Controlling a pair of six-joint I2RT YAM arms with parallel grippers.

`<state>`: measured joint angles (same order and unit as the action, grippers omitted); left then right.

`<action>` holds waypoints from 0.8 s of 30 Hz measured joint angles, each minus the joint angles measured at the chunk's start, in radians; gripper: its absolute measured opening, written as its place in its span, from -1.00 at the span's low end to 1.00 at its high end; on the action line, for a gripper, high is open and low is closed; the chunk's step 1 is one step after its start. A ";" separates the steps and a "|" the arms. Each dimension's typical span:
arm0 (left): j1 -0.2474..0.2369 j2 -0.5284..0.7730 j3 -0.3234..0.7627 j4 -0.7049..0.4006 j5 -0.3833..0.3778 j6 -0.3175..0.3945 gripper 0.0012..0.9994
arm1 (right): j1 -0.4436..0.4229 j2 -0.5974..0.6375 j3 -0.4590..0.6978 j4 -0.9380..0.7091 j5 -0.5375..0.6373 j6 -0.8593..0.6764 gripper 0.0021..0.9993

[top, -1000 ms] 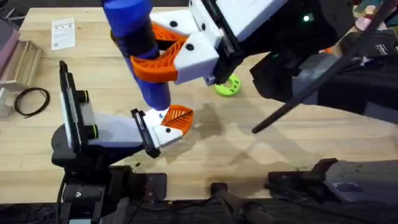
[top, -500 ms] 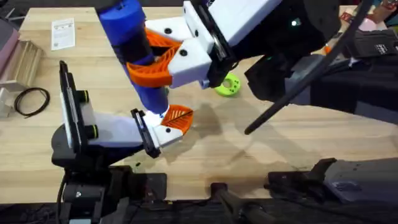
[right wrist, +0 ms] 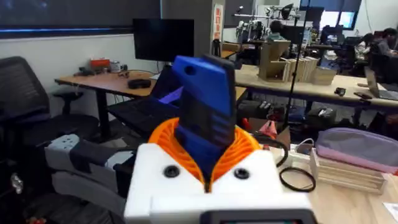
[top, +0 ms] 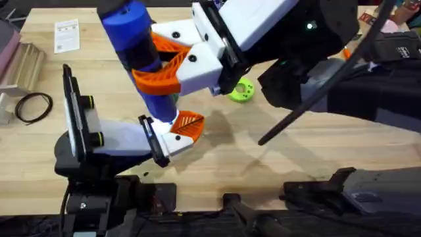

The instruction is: Pick up the gripper from the table and insert it into the empty holder that is missing its gripper. Then pick up a screw, insert it into the mounting hole, and use the screwdriver to tighten it. Finally, clean up the table by picking up the vegetable and placing it into the bucket.

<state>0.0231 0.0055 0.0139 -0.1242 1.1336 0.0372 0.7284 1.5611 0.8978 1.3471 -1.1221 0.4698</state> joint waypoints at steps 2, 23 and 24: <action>0.000 0.000 0.000 0.000 0.000 0.000 -0.99 | 0.000 0.001 0.000 0.000 0.000 0.000 -0.97; 0.000 0.000 0.000 0.000 0.000 0.000 -0.99 | 0.000 0.025 0.000 0.001 0.002 -0.007 -0.97; 0.000 0.000 0.000 0.000 0.000 0.000 -0.99 | 0.000 0.027 0.000 0.001 0.001 -0.007 -0.97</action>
<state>0.0231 0.0055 0.0139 -0.1242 1.1336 0.0372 0.7284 1.5879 0.8978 1.3476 -1.1206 0.4629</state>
